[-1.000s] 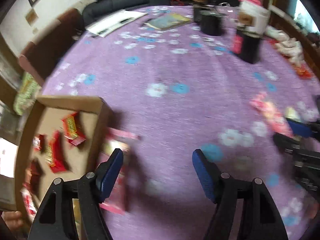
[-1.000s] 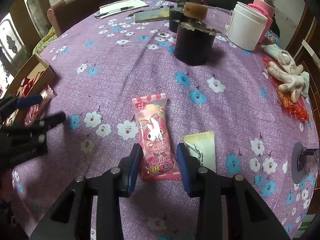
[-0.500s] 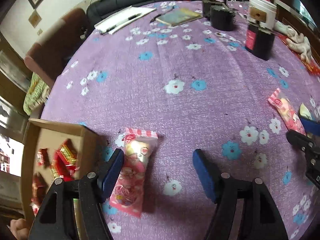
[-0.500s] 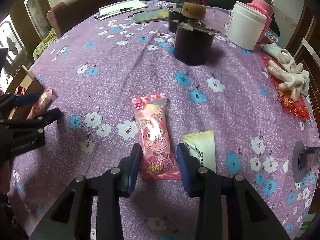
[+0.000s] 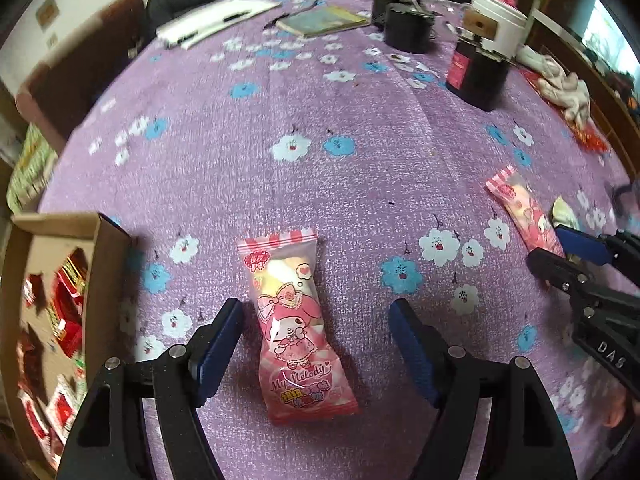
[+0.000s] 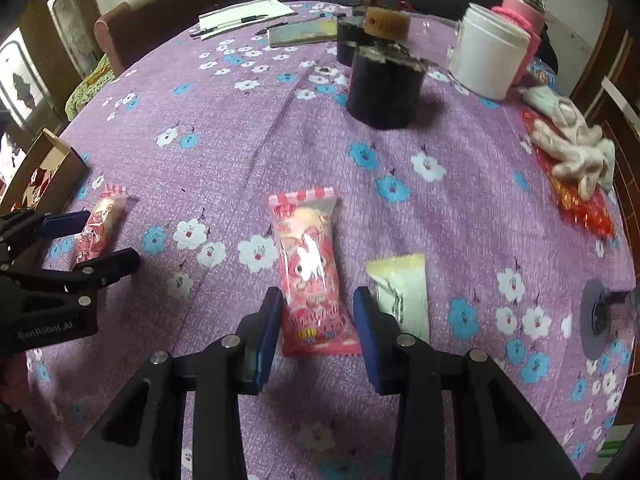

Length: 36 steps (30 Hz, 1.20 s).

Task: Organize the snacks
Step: 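Grasp a pink My Melody packet with the left tool while the right tool grasps another, then carry both pink packets over the cardboard box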

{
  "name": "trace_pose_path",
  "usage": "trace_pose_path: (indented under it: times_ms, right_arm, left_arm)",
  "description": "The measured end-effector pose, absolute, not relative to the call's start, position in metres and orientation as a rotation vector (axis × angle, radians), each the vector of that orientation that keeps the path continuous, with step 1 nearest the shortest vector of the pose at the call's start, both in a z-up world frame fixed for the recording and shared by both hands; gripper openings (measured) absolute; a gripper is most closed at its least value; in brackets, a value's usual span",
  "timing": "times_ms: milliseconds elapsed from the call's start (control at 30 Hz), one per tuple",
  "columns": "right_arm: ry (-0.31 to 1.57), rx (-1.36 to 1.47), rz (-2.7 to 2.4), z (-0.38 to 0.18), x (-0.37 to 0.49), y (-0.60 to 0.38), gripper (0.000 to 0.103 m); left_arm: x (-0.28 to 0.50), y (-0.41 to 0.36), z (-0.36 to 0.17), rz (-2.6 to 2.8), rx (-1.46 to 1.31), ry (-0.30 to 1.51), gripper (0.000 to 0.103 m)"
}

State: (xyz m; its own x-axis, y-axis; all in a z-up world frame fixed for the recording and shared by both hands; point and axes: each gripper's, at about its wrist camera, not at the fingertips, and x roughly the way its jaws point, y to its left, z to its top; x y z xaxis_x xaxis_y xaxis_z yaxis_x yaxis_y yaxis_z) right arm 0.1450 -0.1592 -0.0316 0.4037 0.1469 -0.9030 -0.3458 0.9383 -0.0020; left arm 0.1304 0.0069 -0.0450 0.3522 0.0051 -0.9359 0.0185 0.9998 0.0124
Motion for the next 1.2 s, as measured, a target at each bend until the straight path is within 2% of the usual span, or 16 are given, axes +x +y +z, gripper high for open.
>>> trace_pose_path:
  times_ms: [67,233,267,333,433,467,533,600,900,1200]
  right_arm:
    - [1.115,-0.224,0.313,-0.033,0.149,-0.155,0.041]
    - [1.11,-0.256,0.322,-0.037,0.158,-0.143,0.04]
    - [1.105,-0.258,0.326,-0.036,0.157,-0.141,0.039]
    - [1.102,-0.253,0.338,-0.036,0.156,-0.138,0.028]
    - [1.103,-0.236,0.34,-0.035,0.154,-0.138,0.024]
    - [1.099,-0.235,0.339,-0.036,0.153,-0.137,0.024]
    - [1.09,-0.221,0.331,-0.036,0.15,-0.137,0.023]
    - [1.079,-0.211,0.328,-0.036,0.147,-0.137,0.023]
    - [1.067,-0.201,0.345,-0.033,0.127,-0.133,0.023]
    - [1.054,-0.18,0.359,-0.031,0.085,-0.14,0.023]
  left_arm:
    - [0.136,0.014,-0.046,0.023,0.007,1.211,0.08]
    - [0.142,0.022,-0.047,0.043,-0.029,1.226,0.085]
    - [0.141,0.019,-0.048,0.051,-0.018,1.219,0.086]
    - [0.138,0.018,-0.049,0.054,-0.023,1.208,0.086]
    - [0.134,0.015,-0.046,0.056,-0.031,1.192,0.085]
    - [0.129,0.015,-0.044,0.053,-0.028,1.185,0.08]
    - [0.125,0.013,-0.039,0.04,-0.029,1.167,0.064]
    - [0.121,0.011,-0.034,0.014,-0.041,1.154,0.03]
    - [0.107,0.009,-0.031,-0.069,-0.141,1.158,0.028]
    - [0.058,-0.012,-0.033,-0.081,-0.052,1.078,0.028]
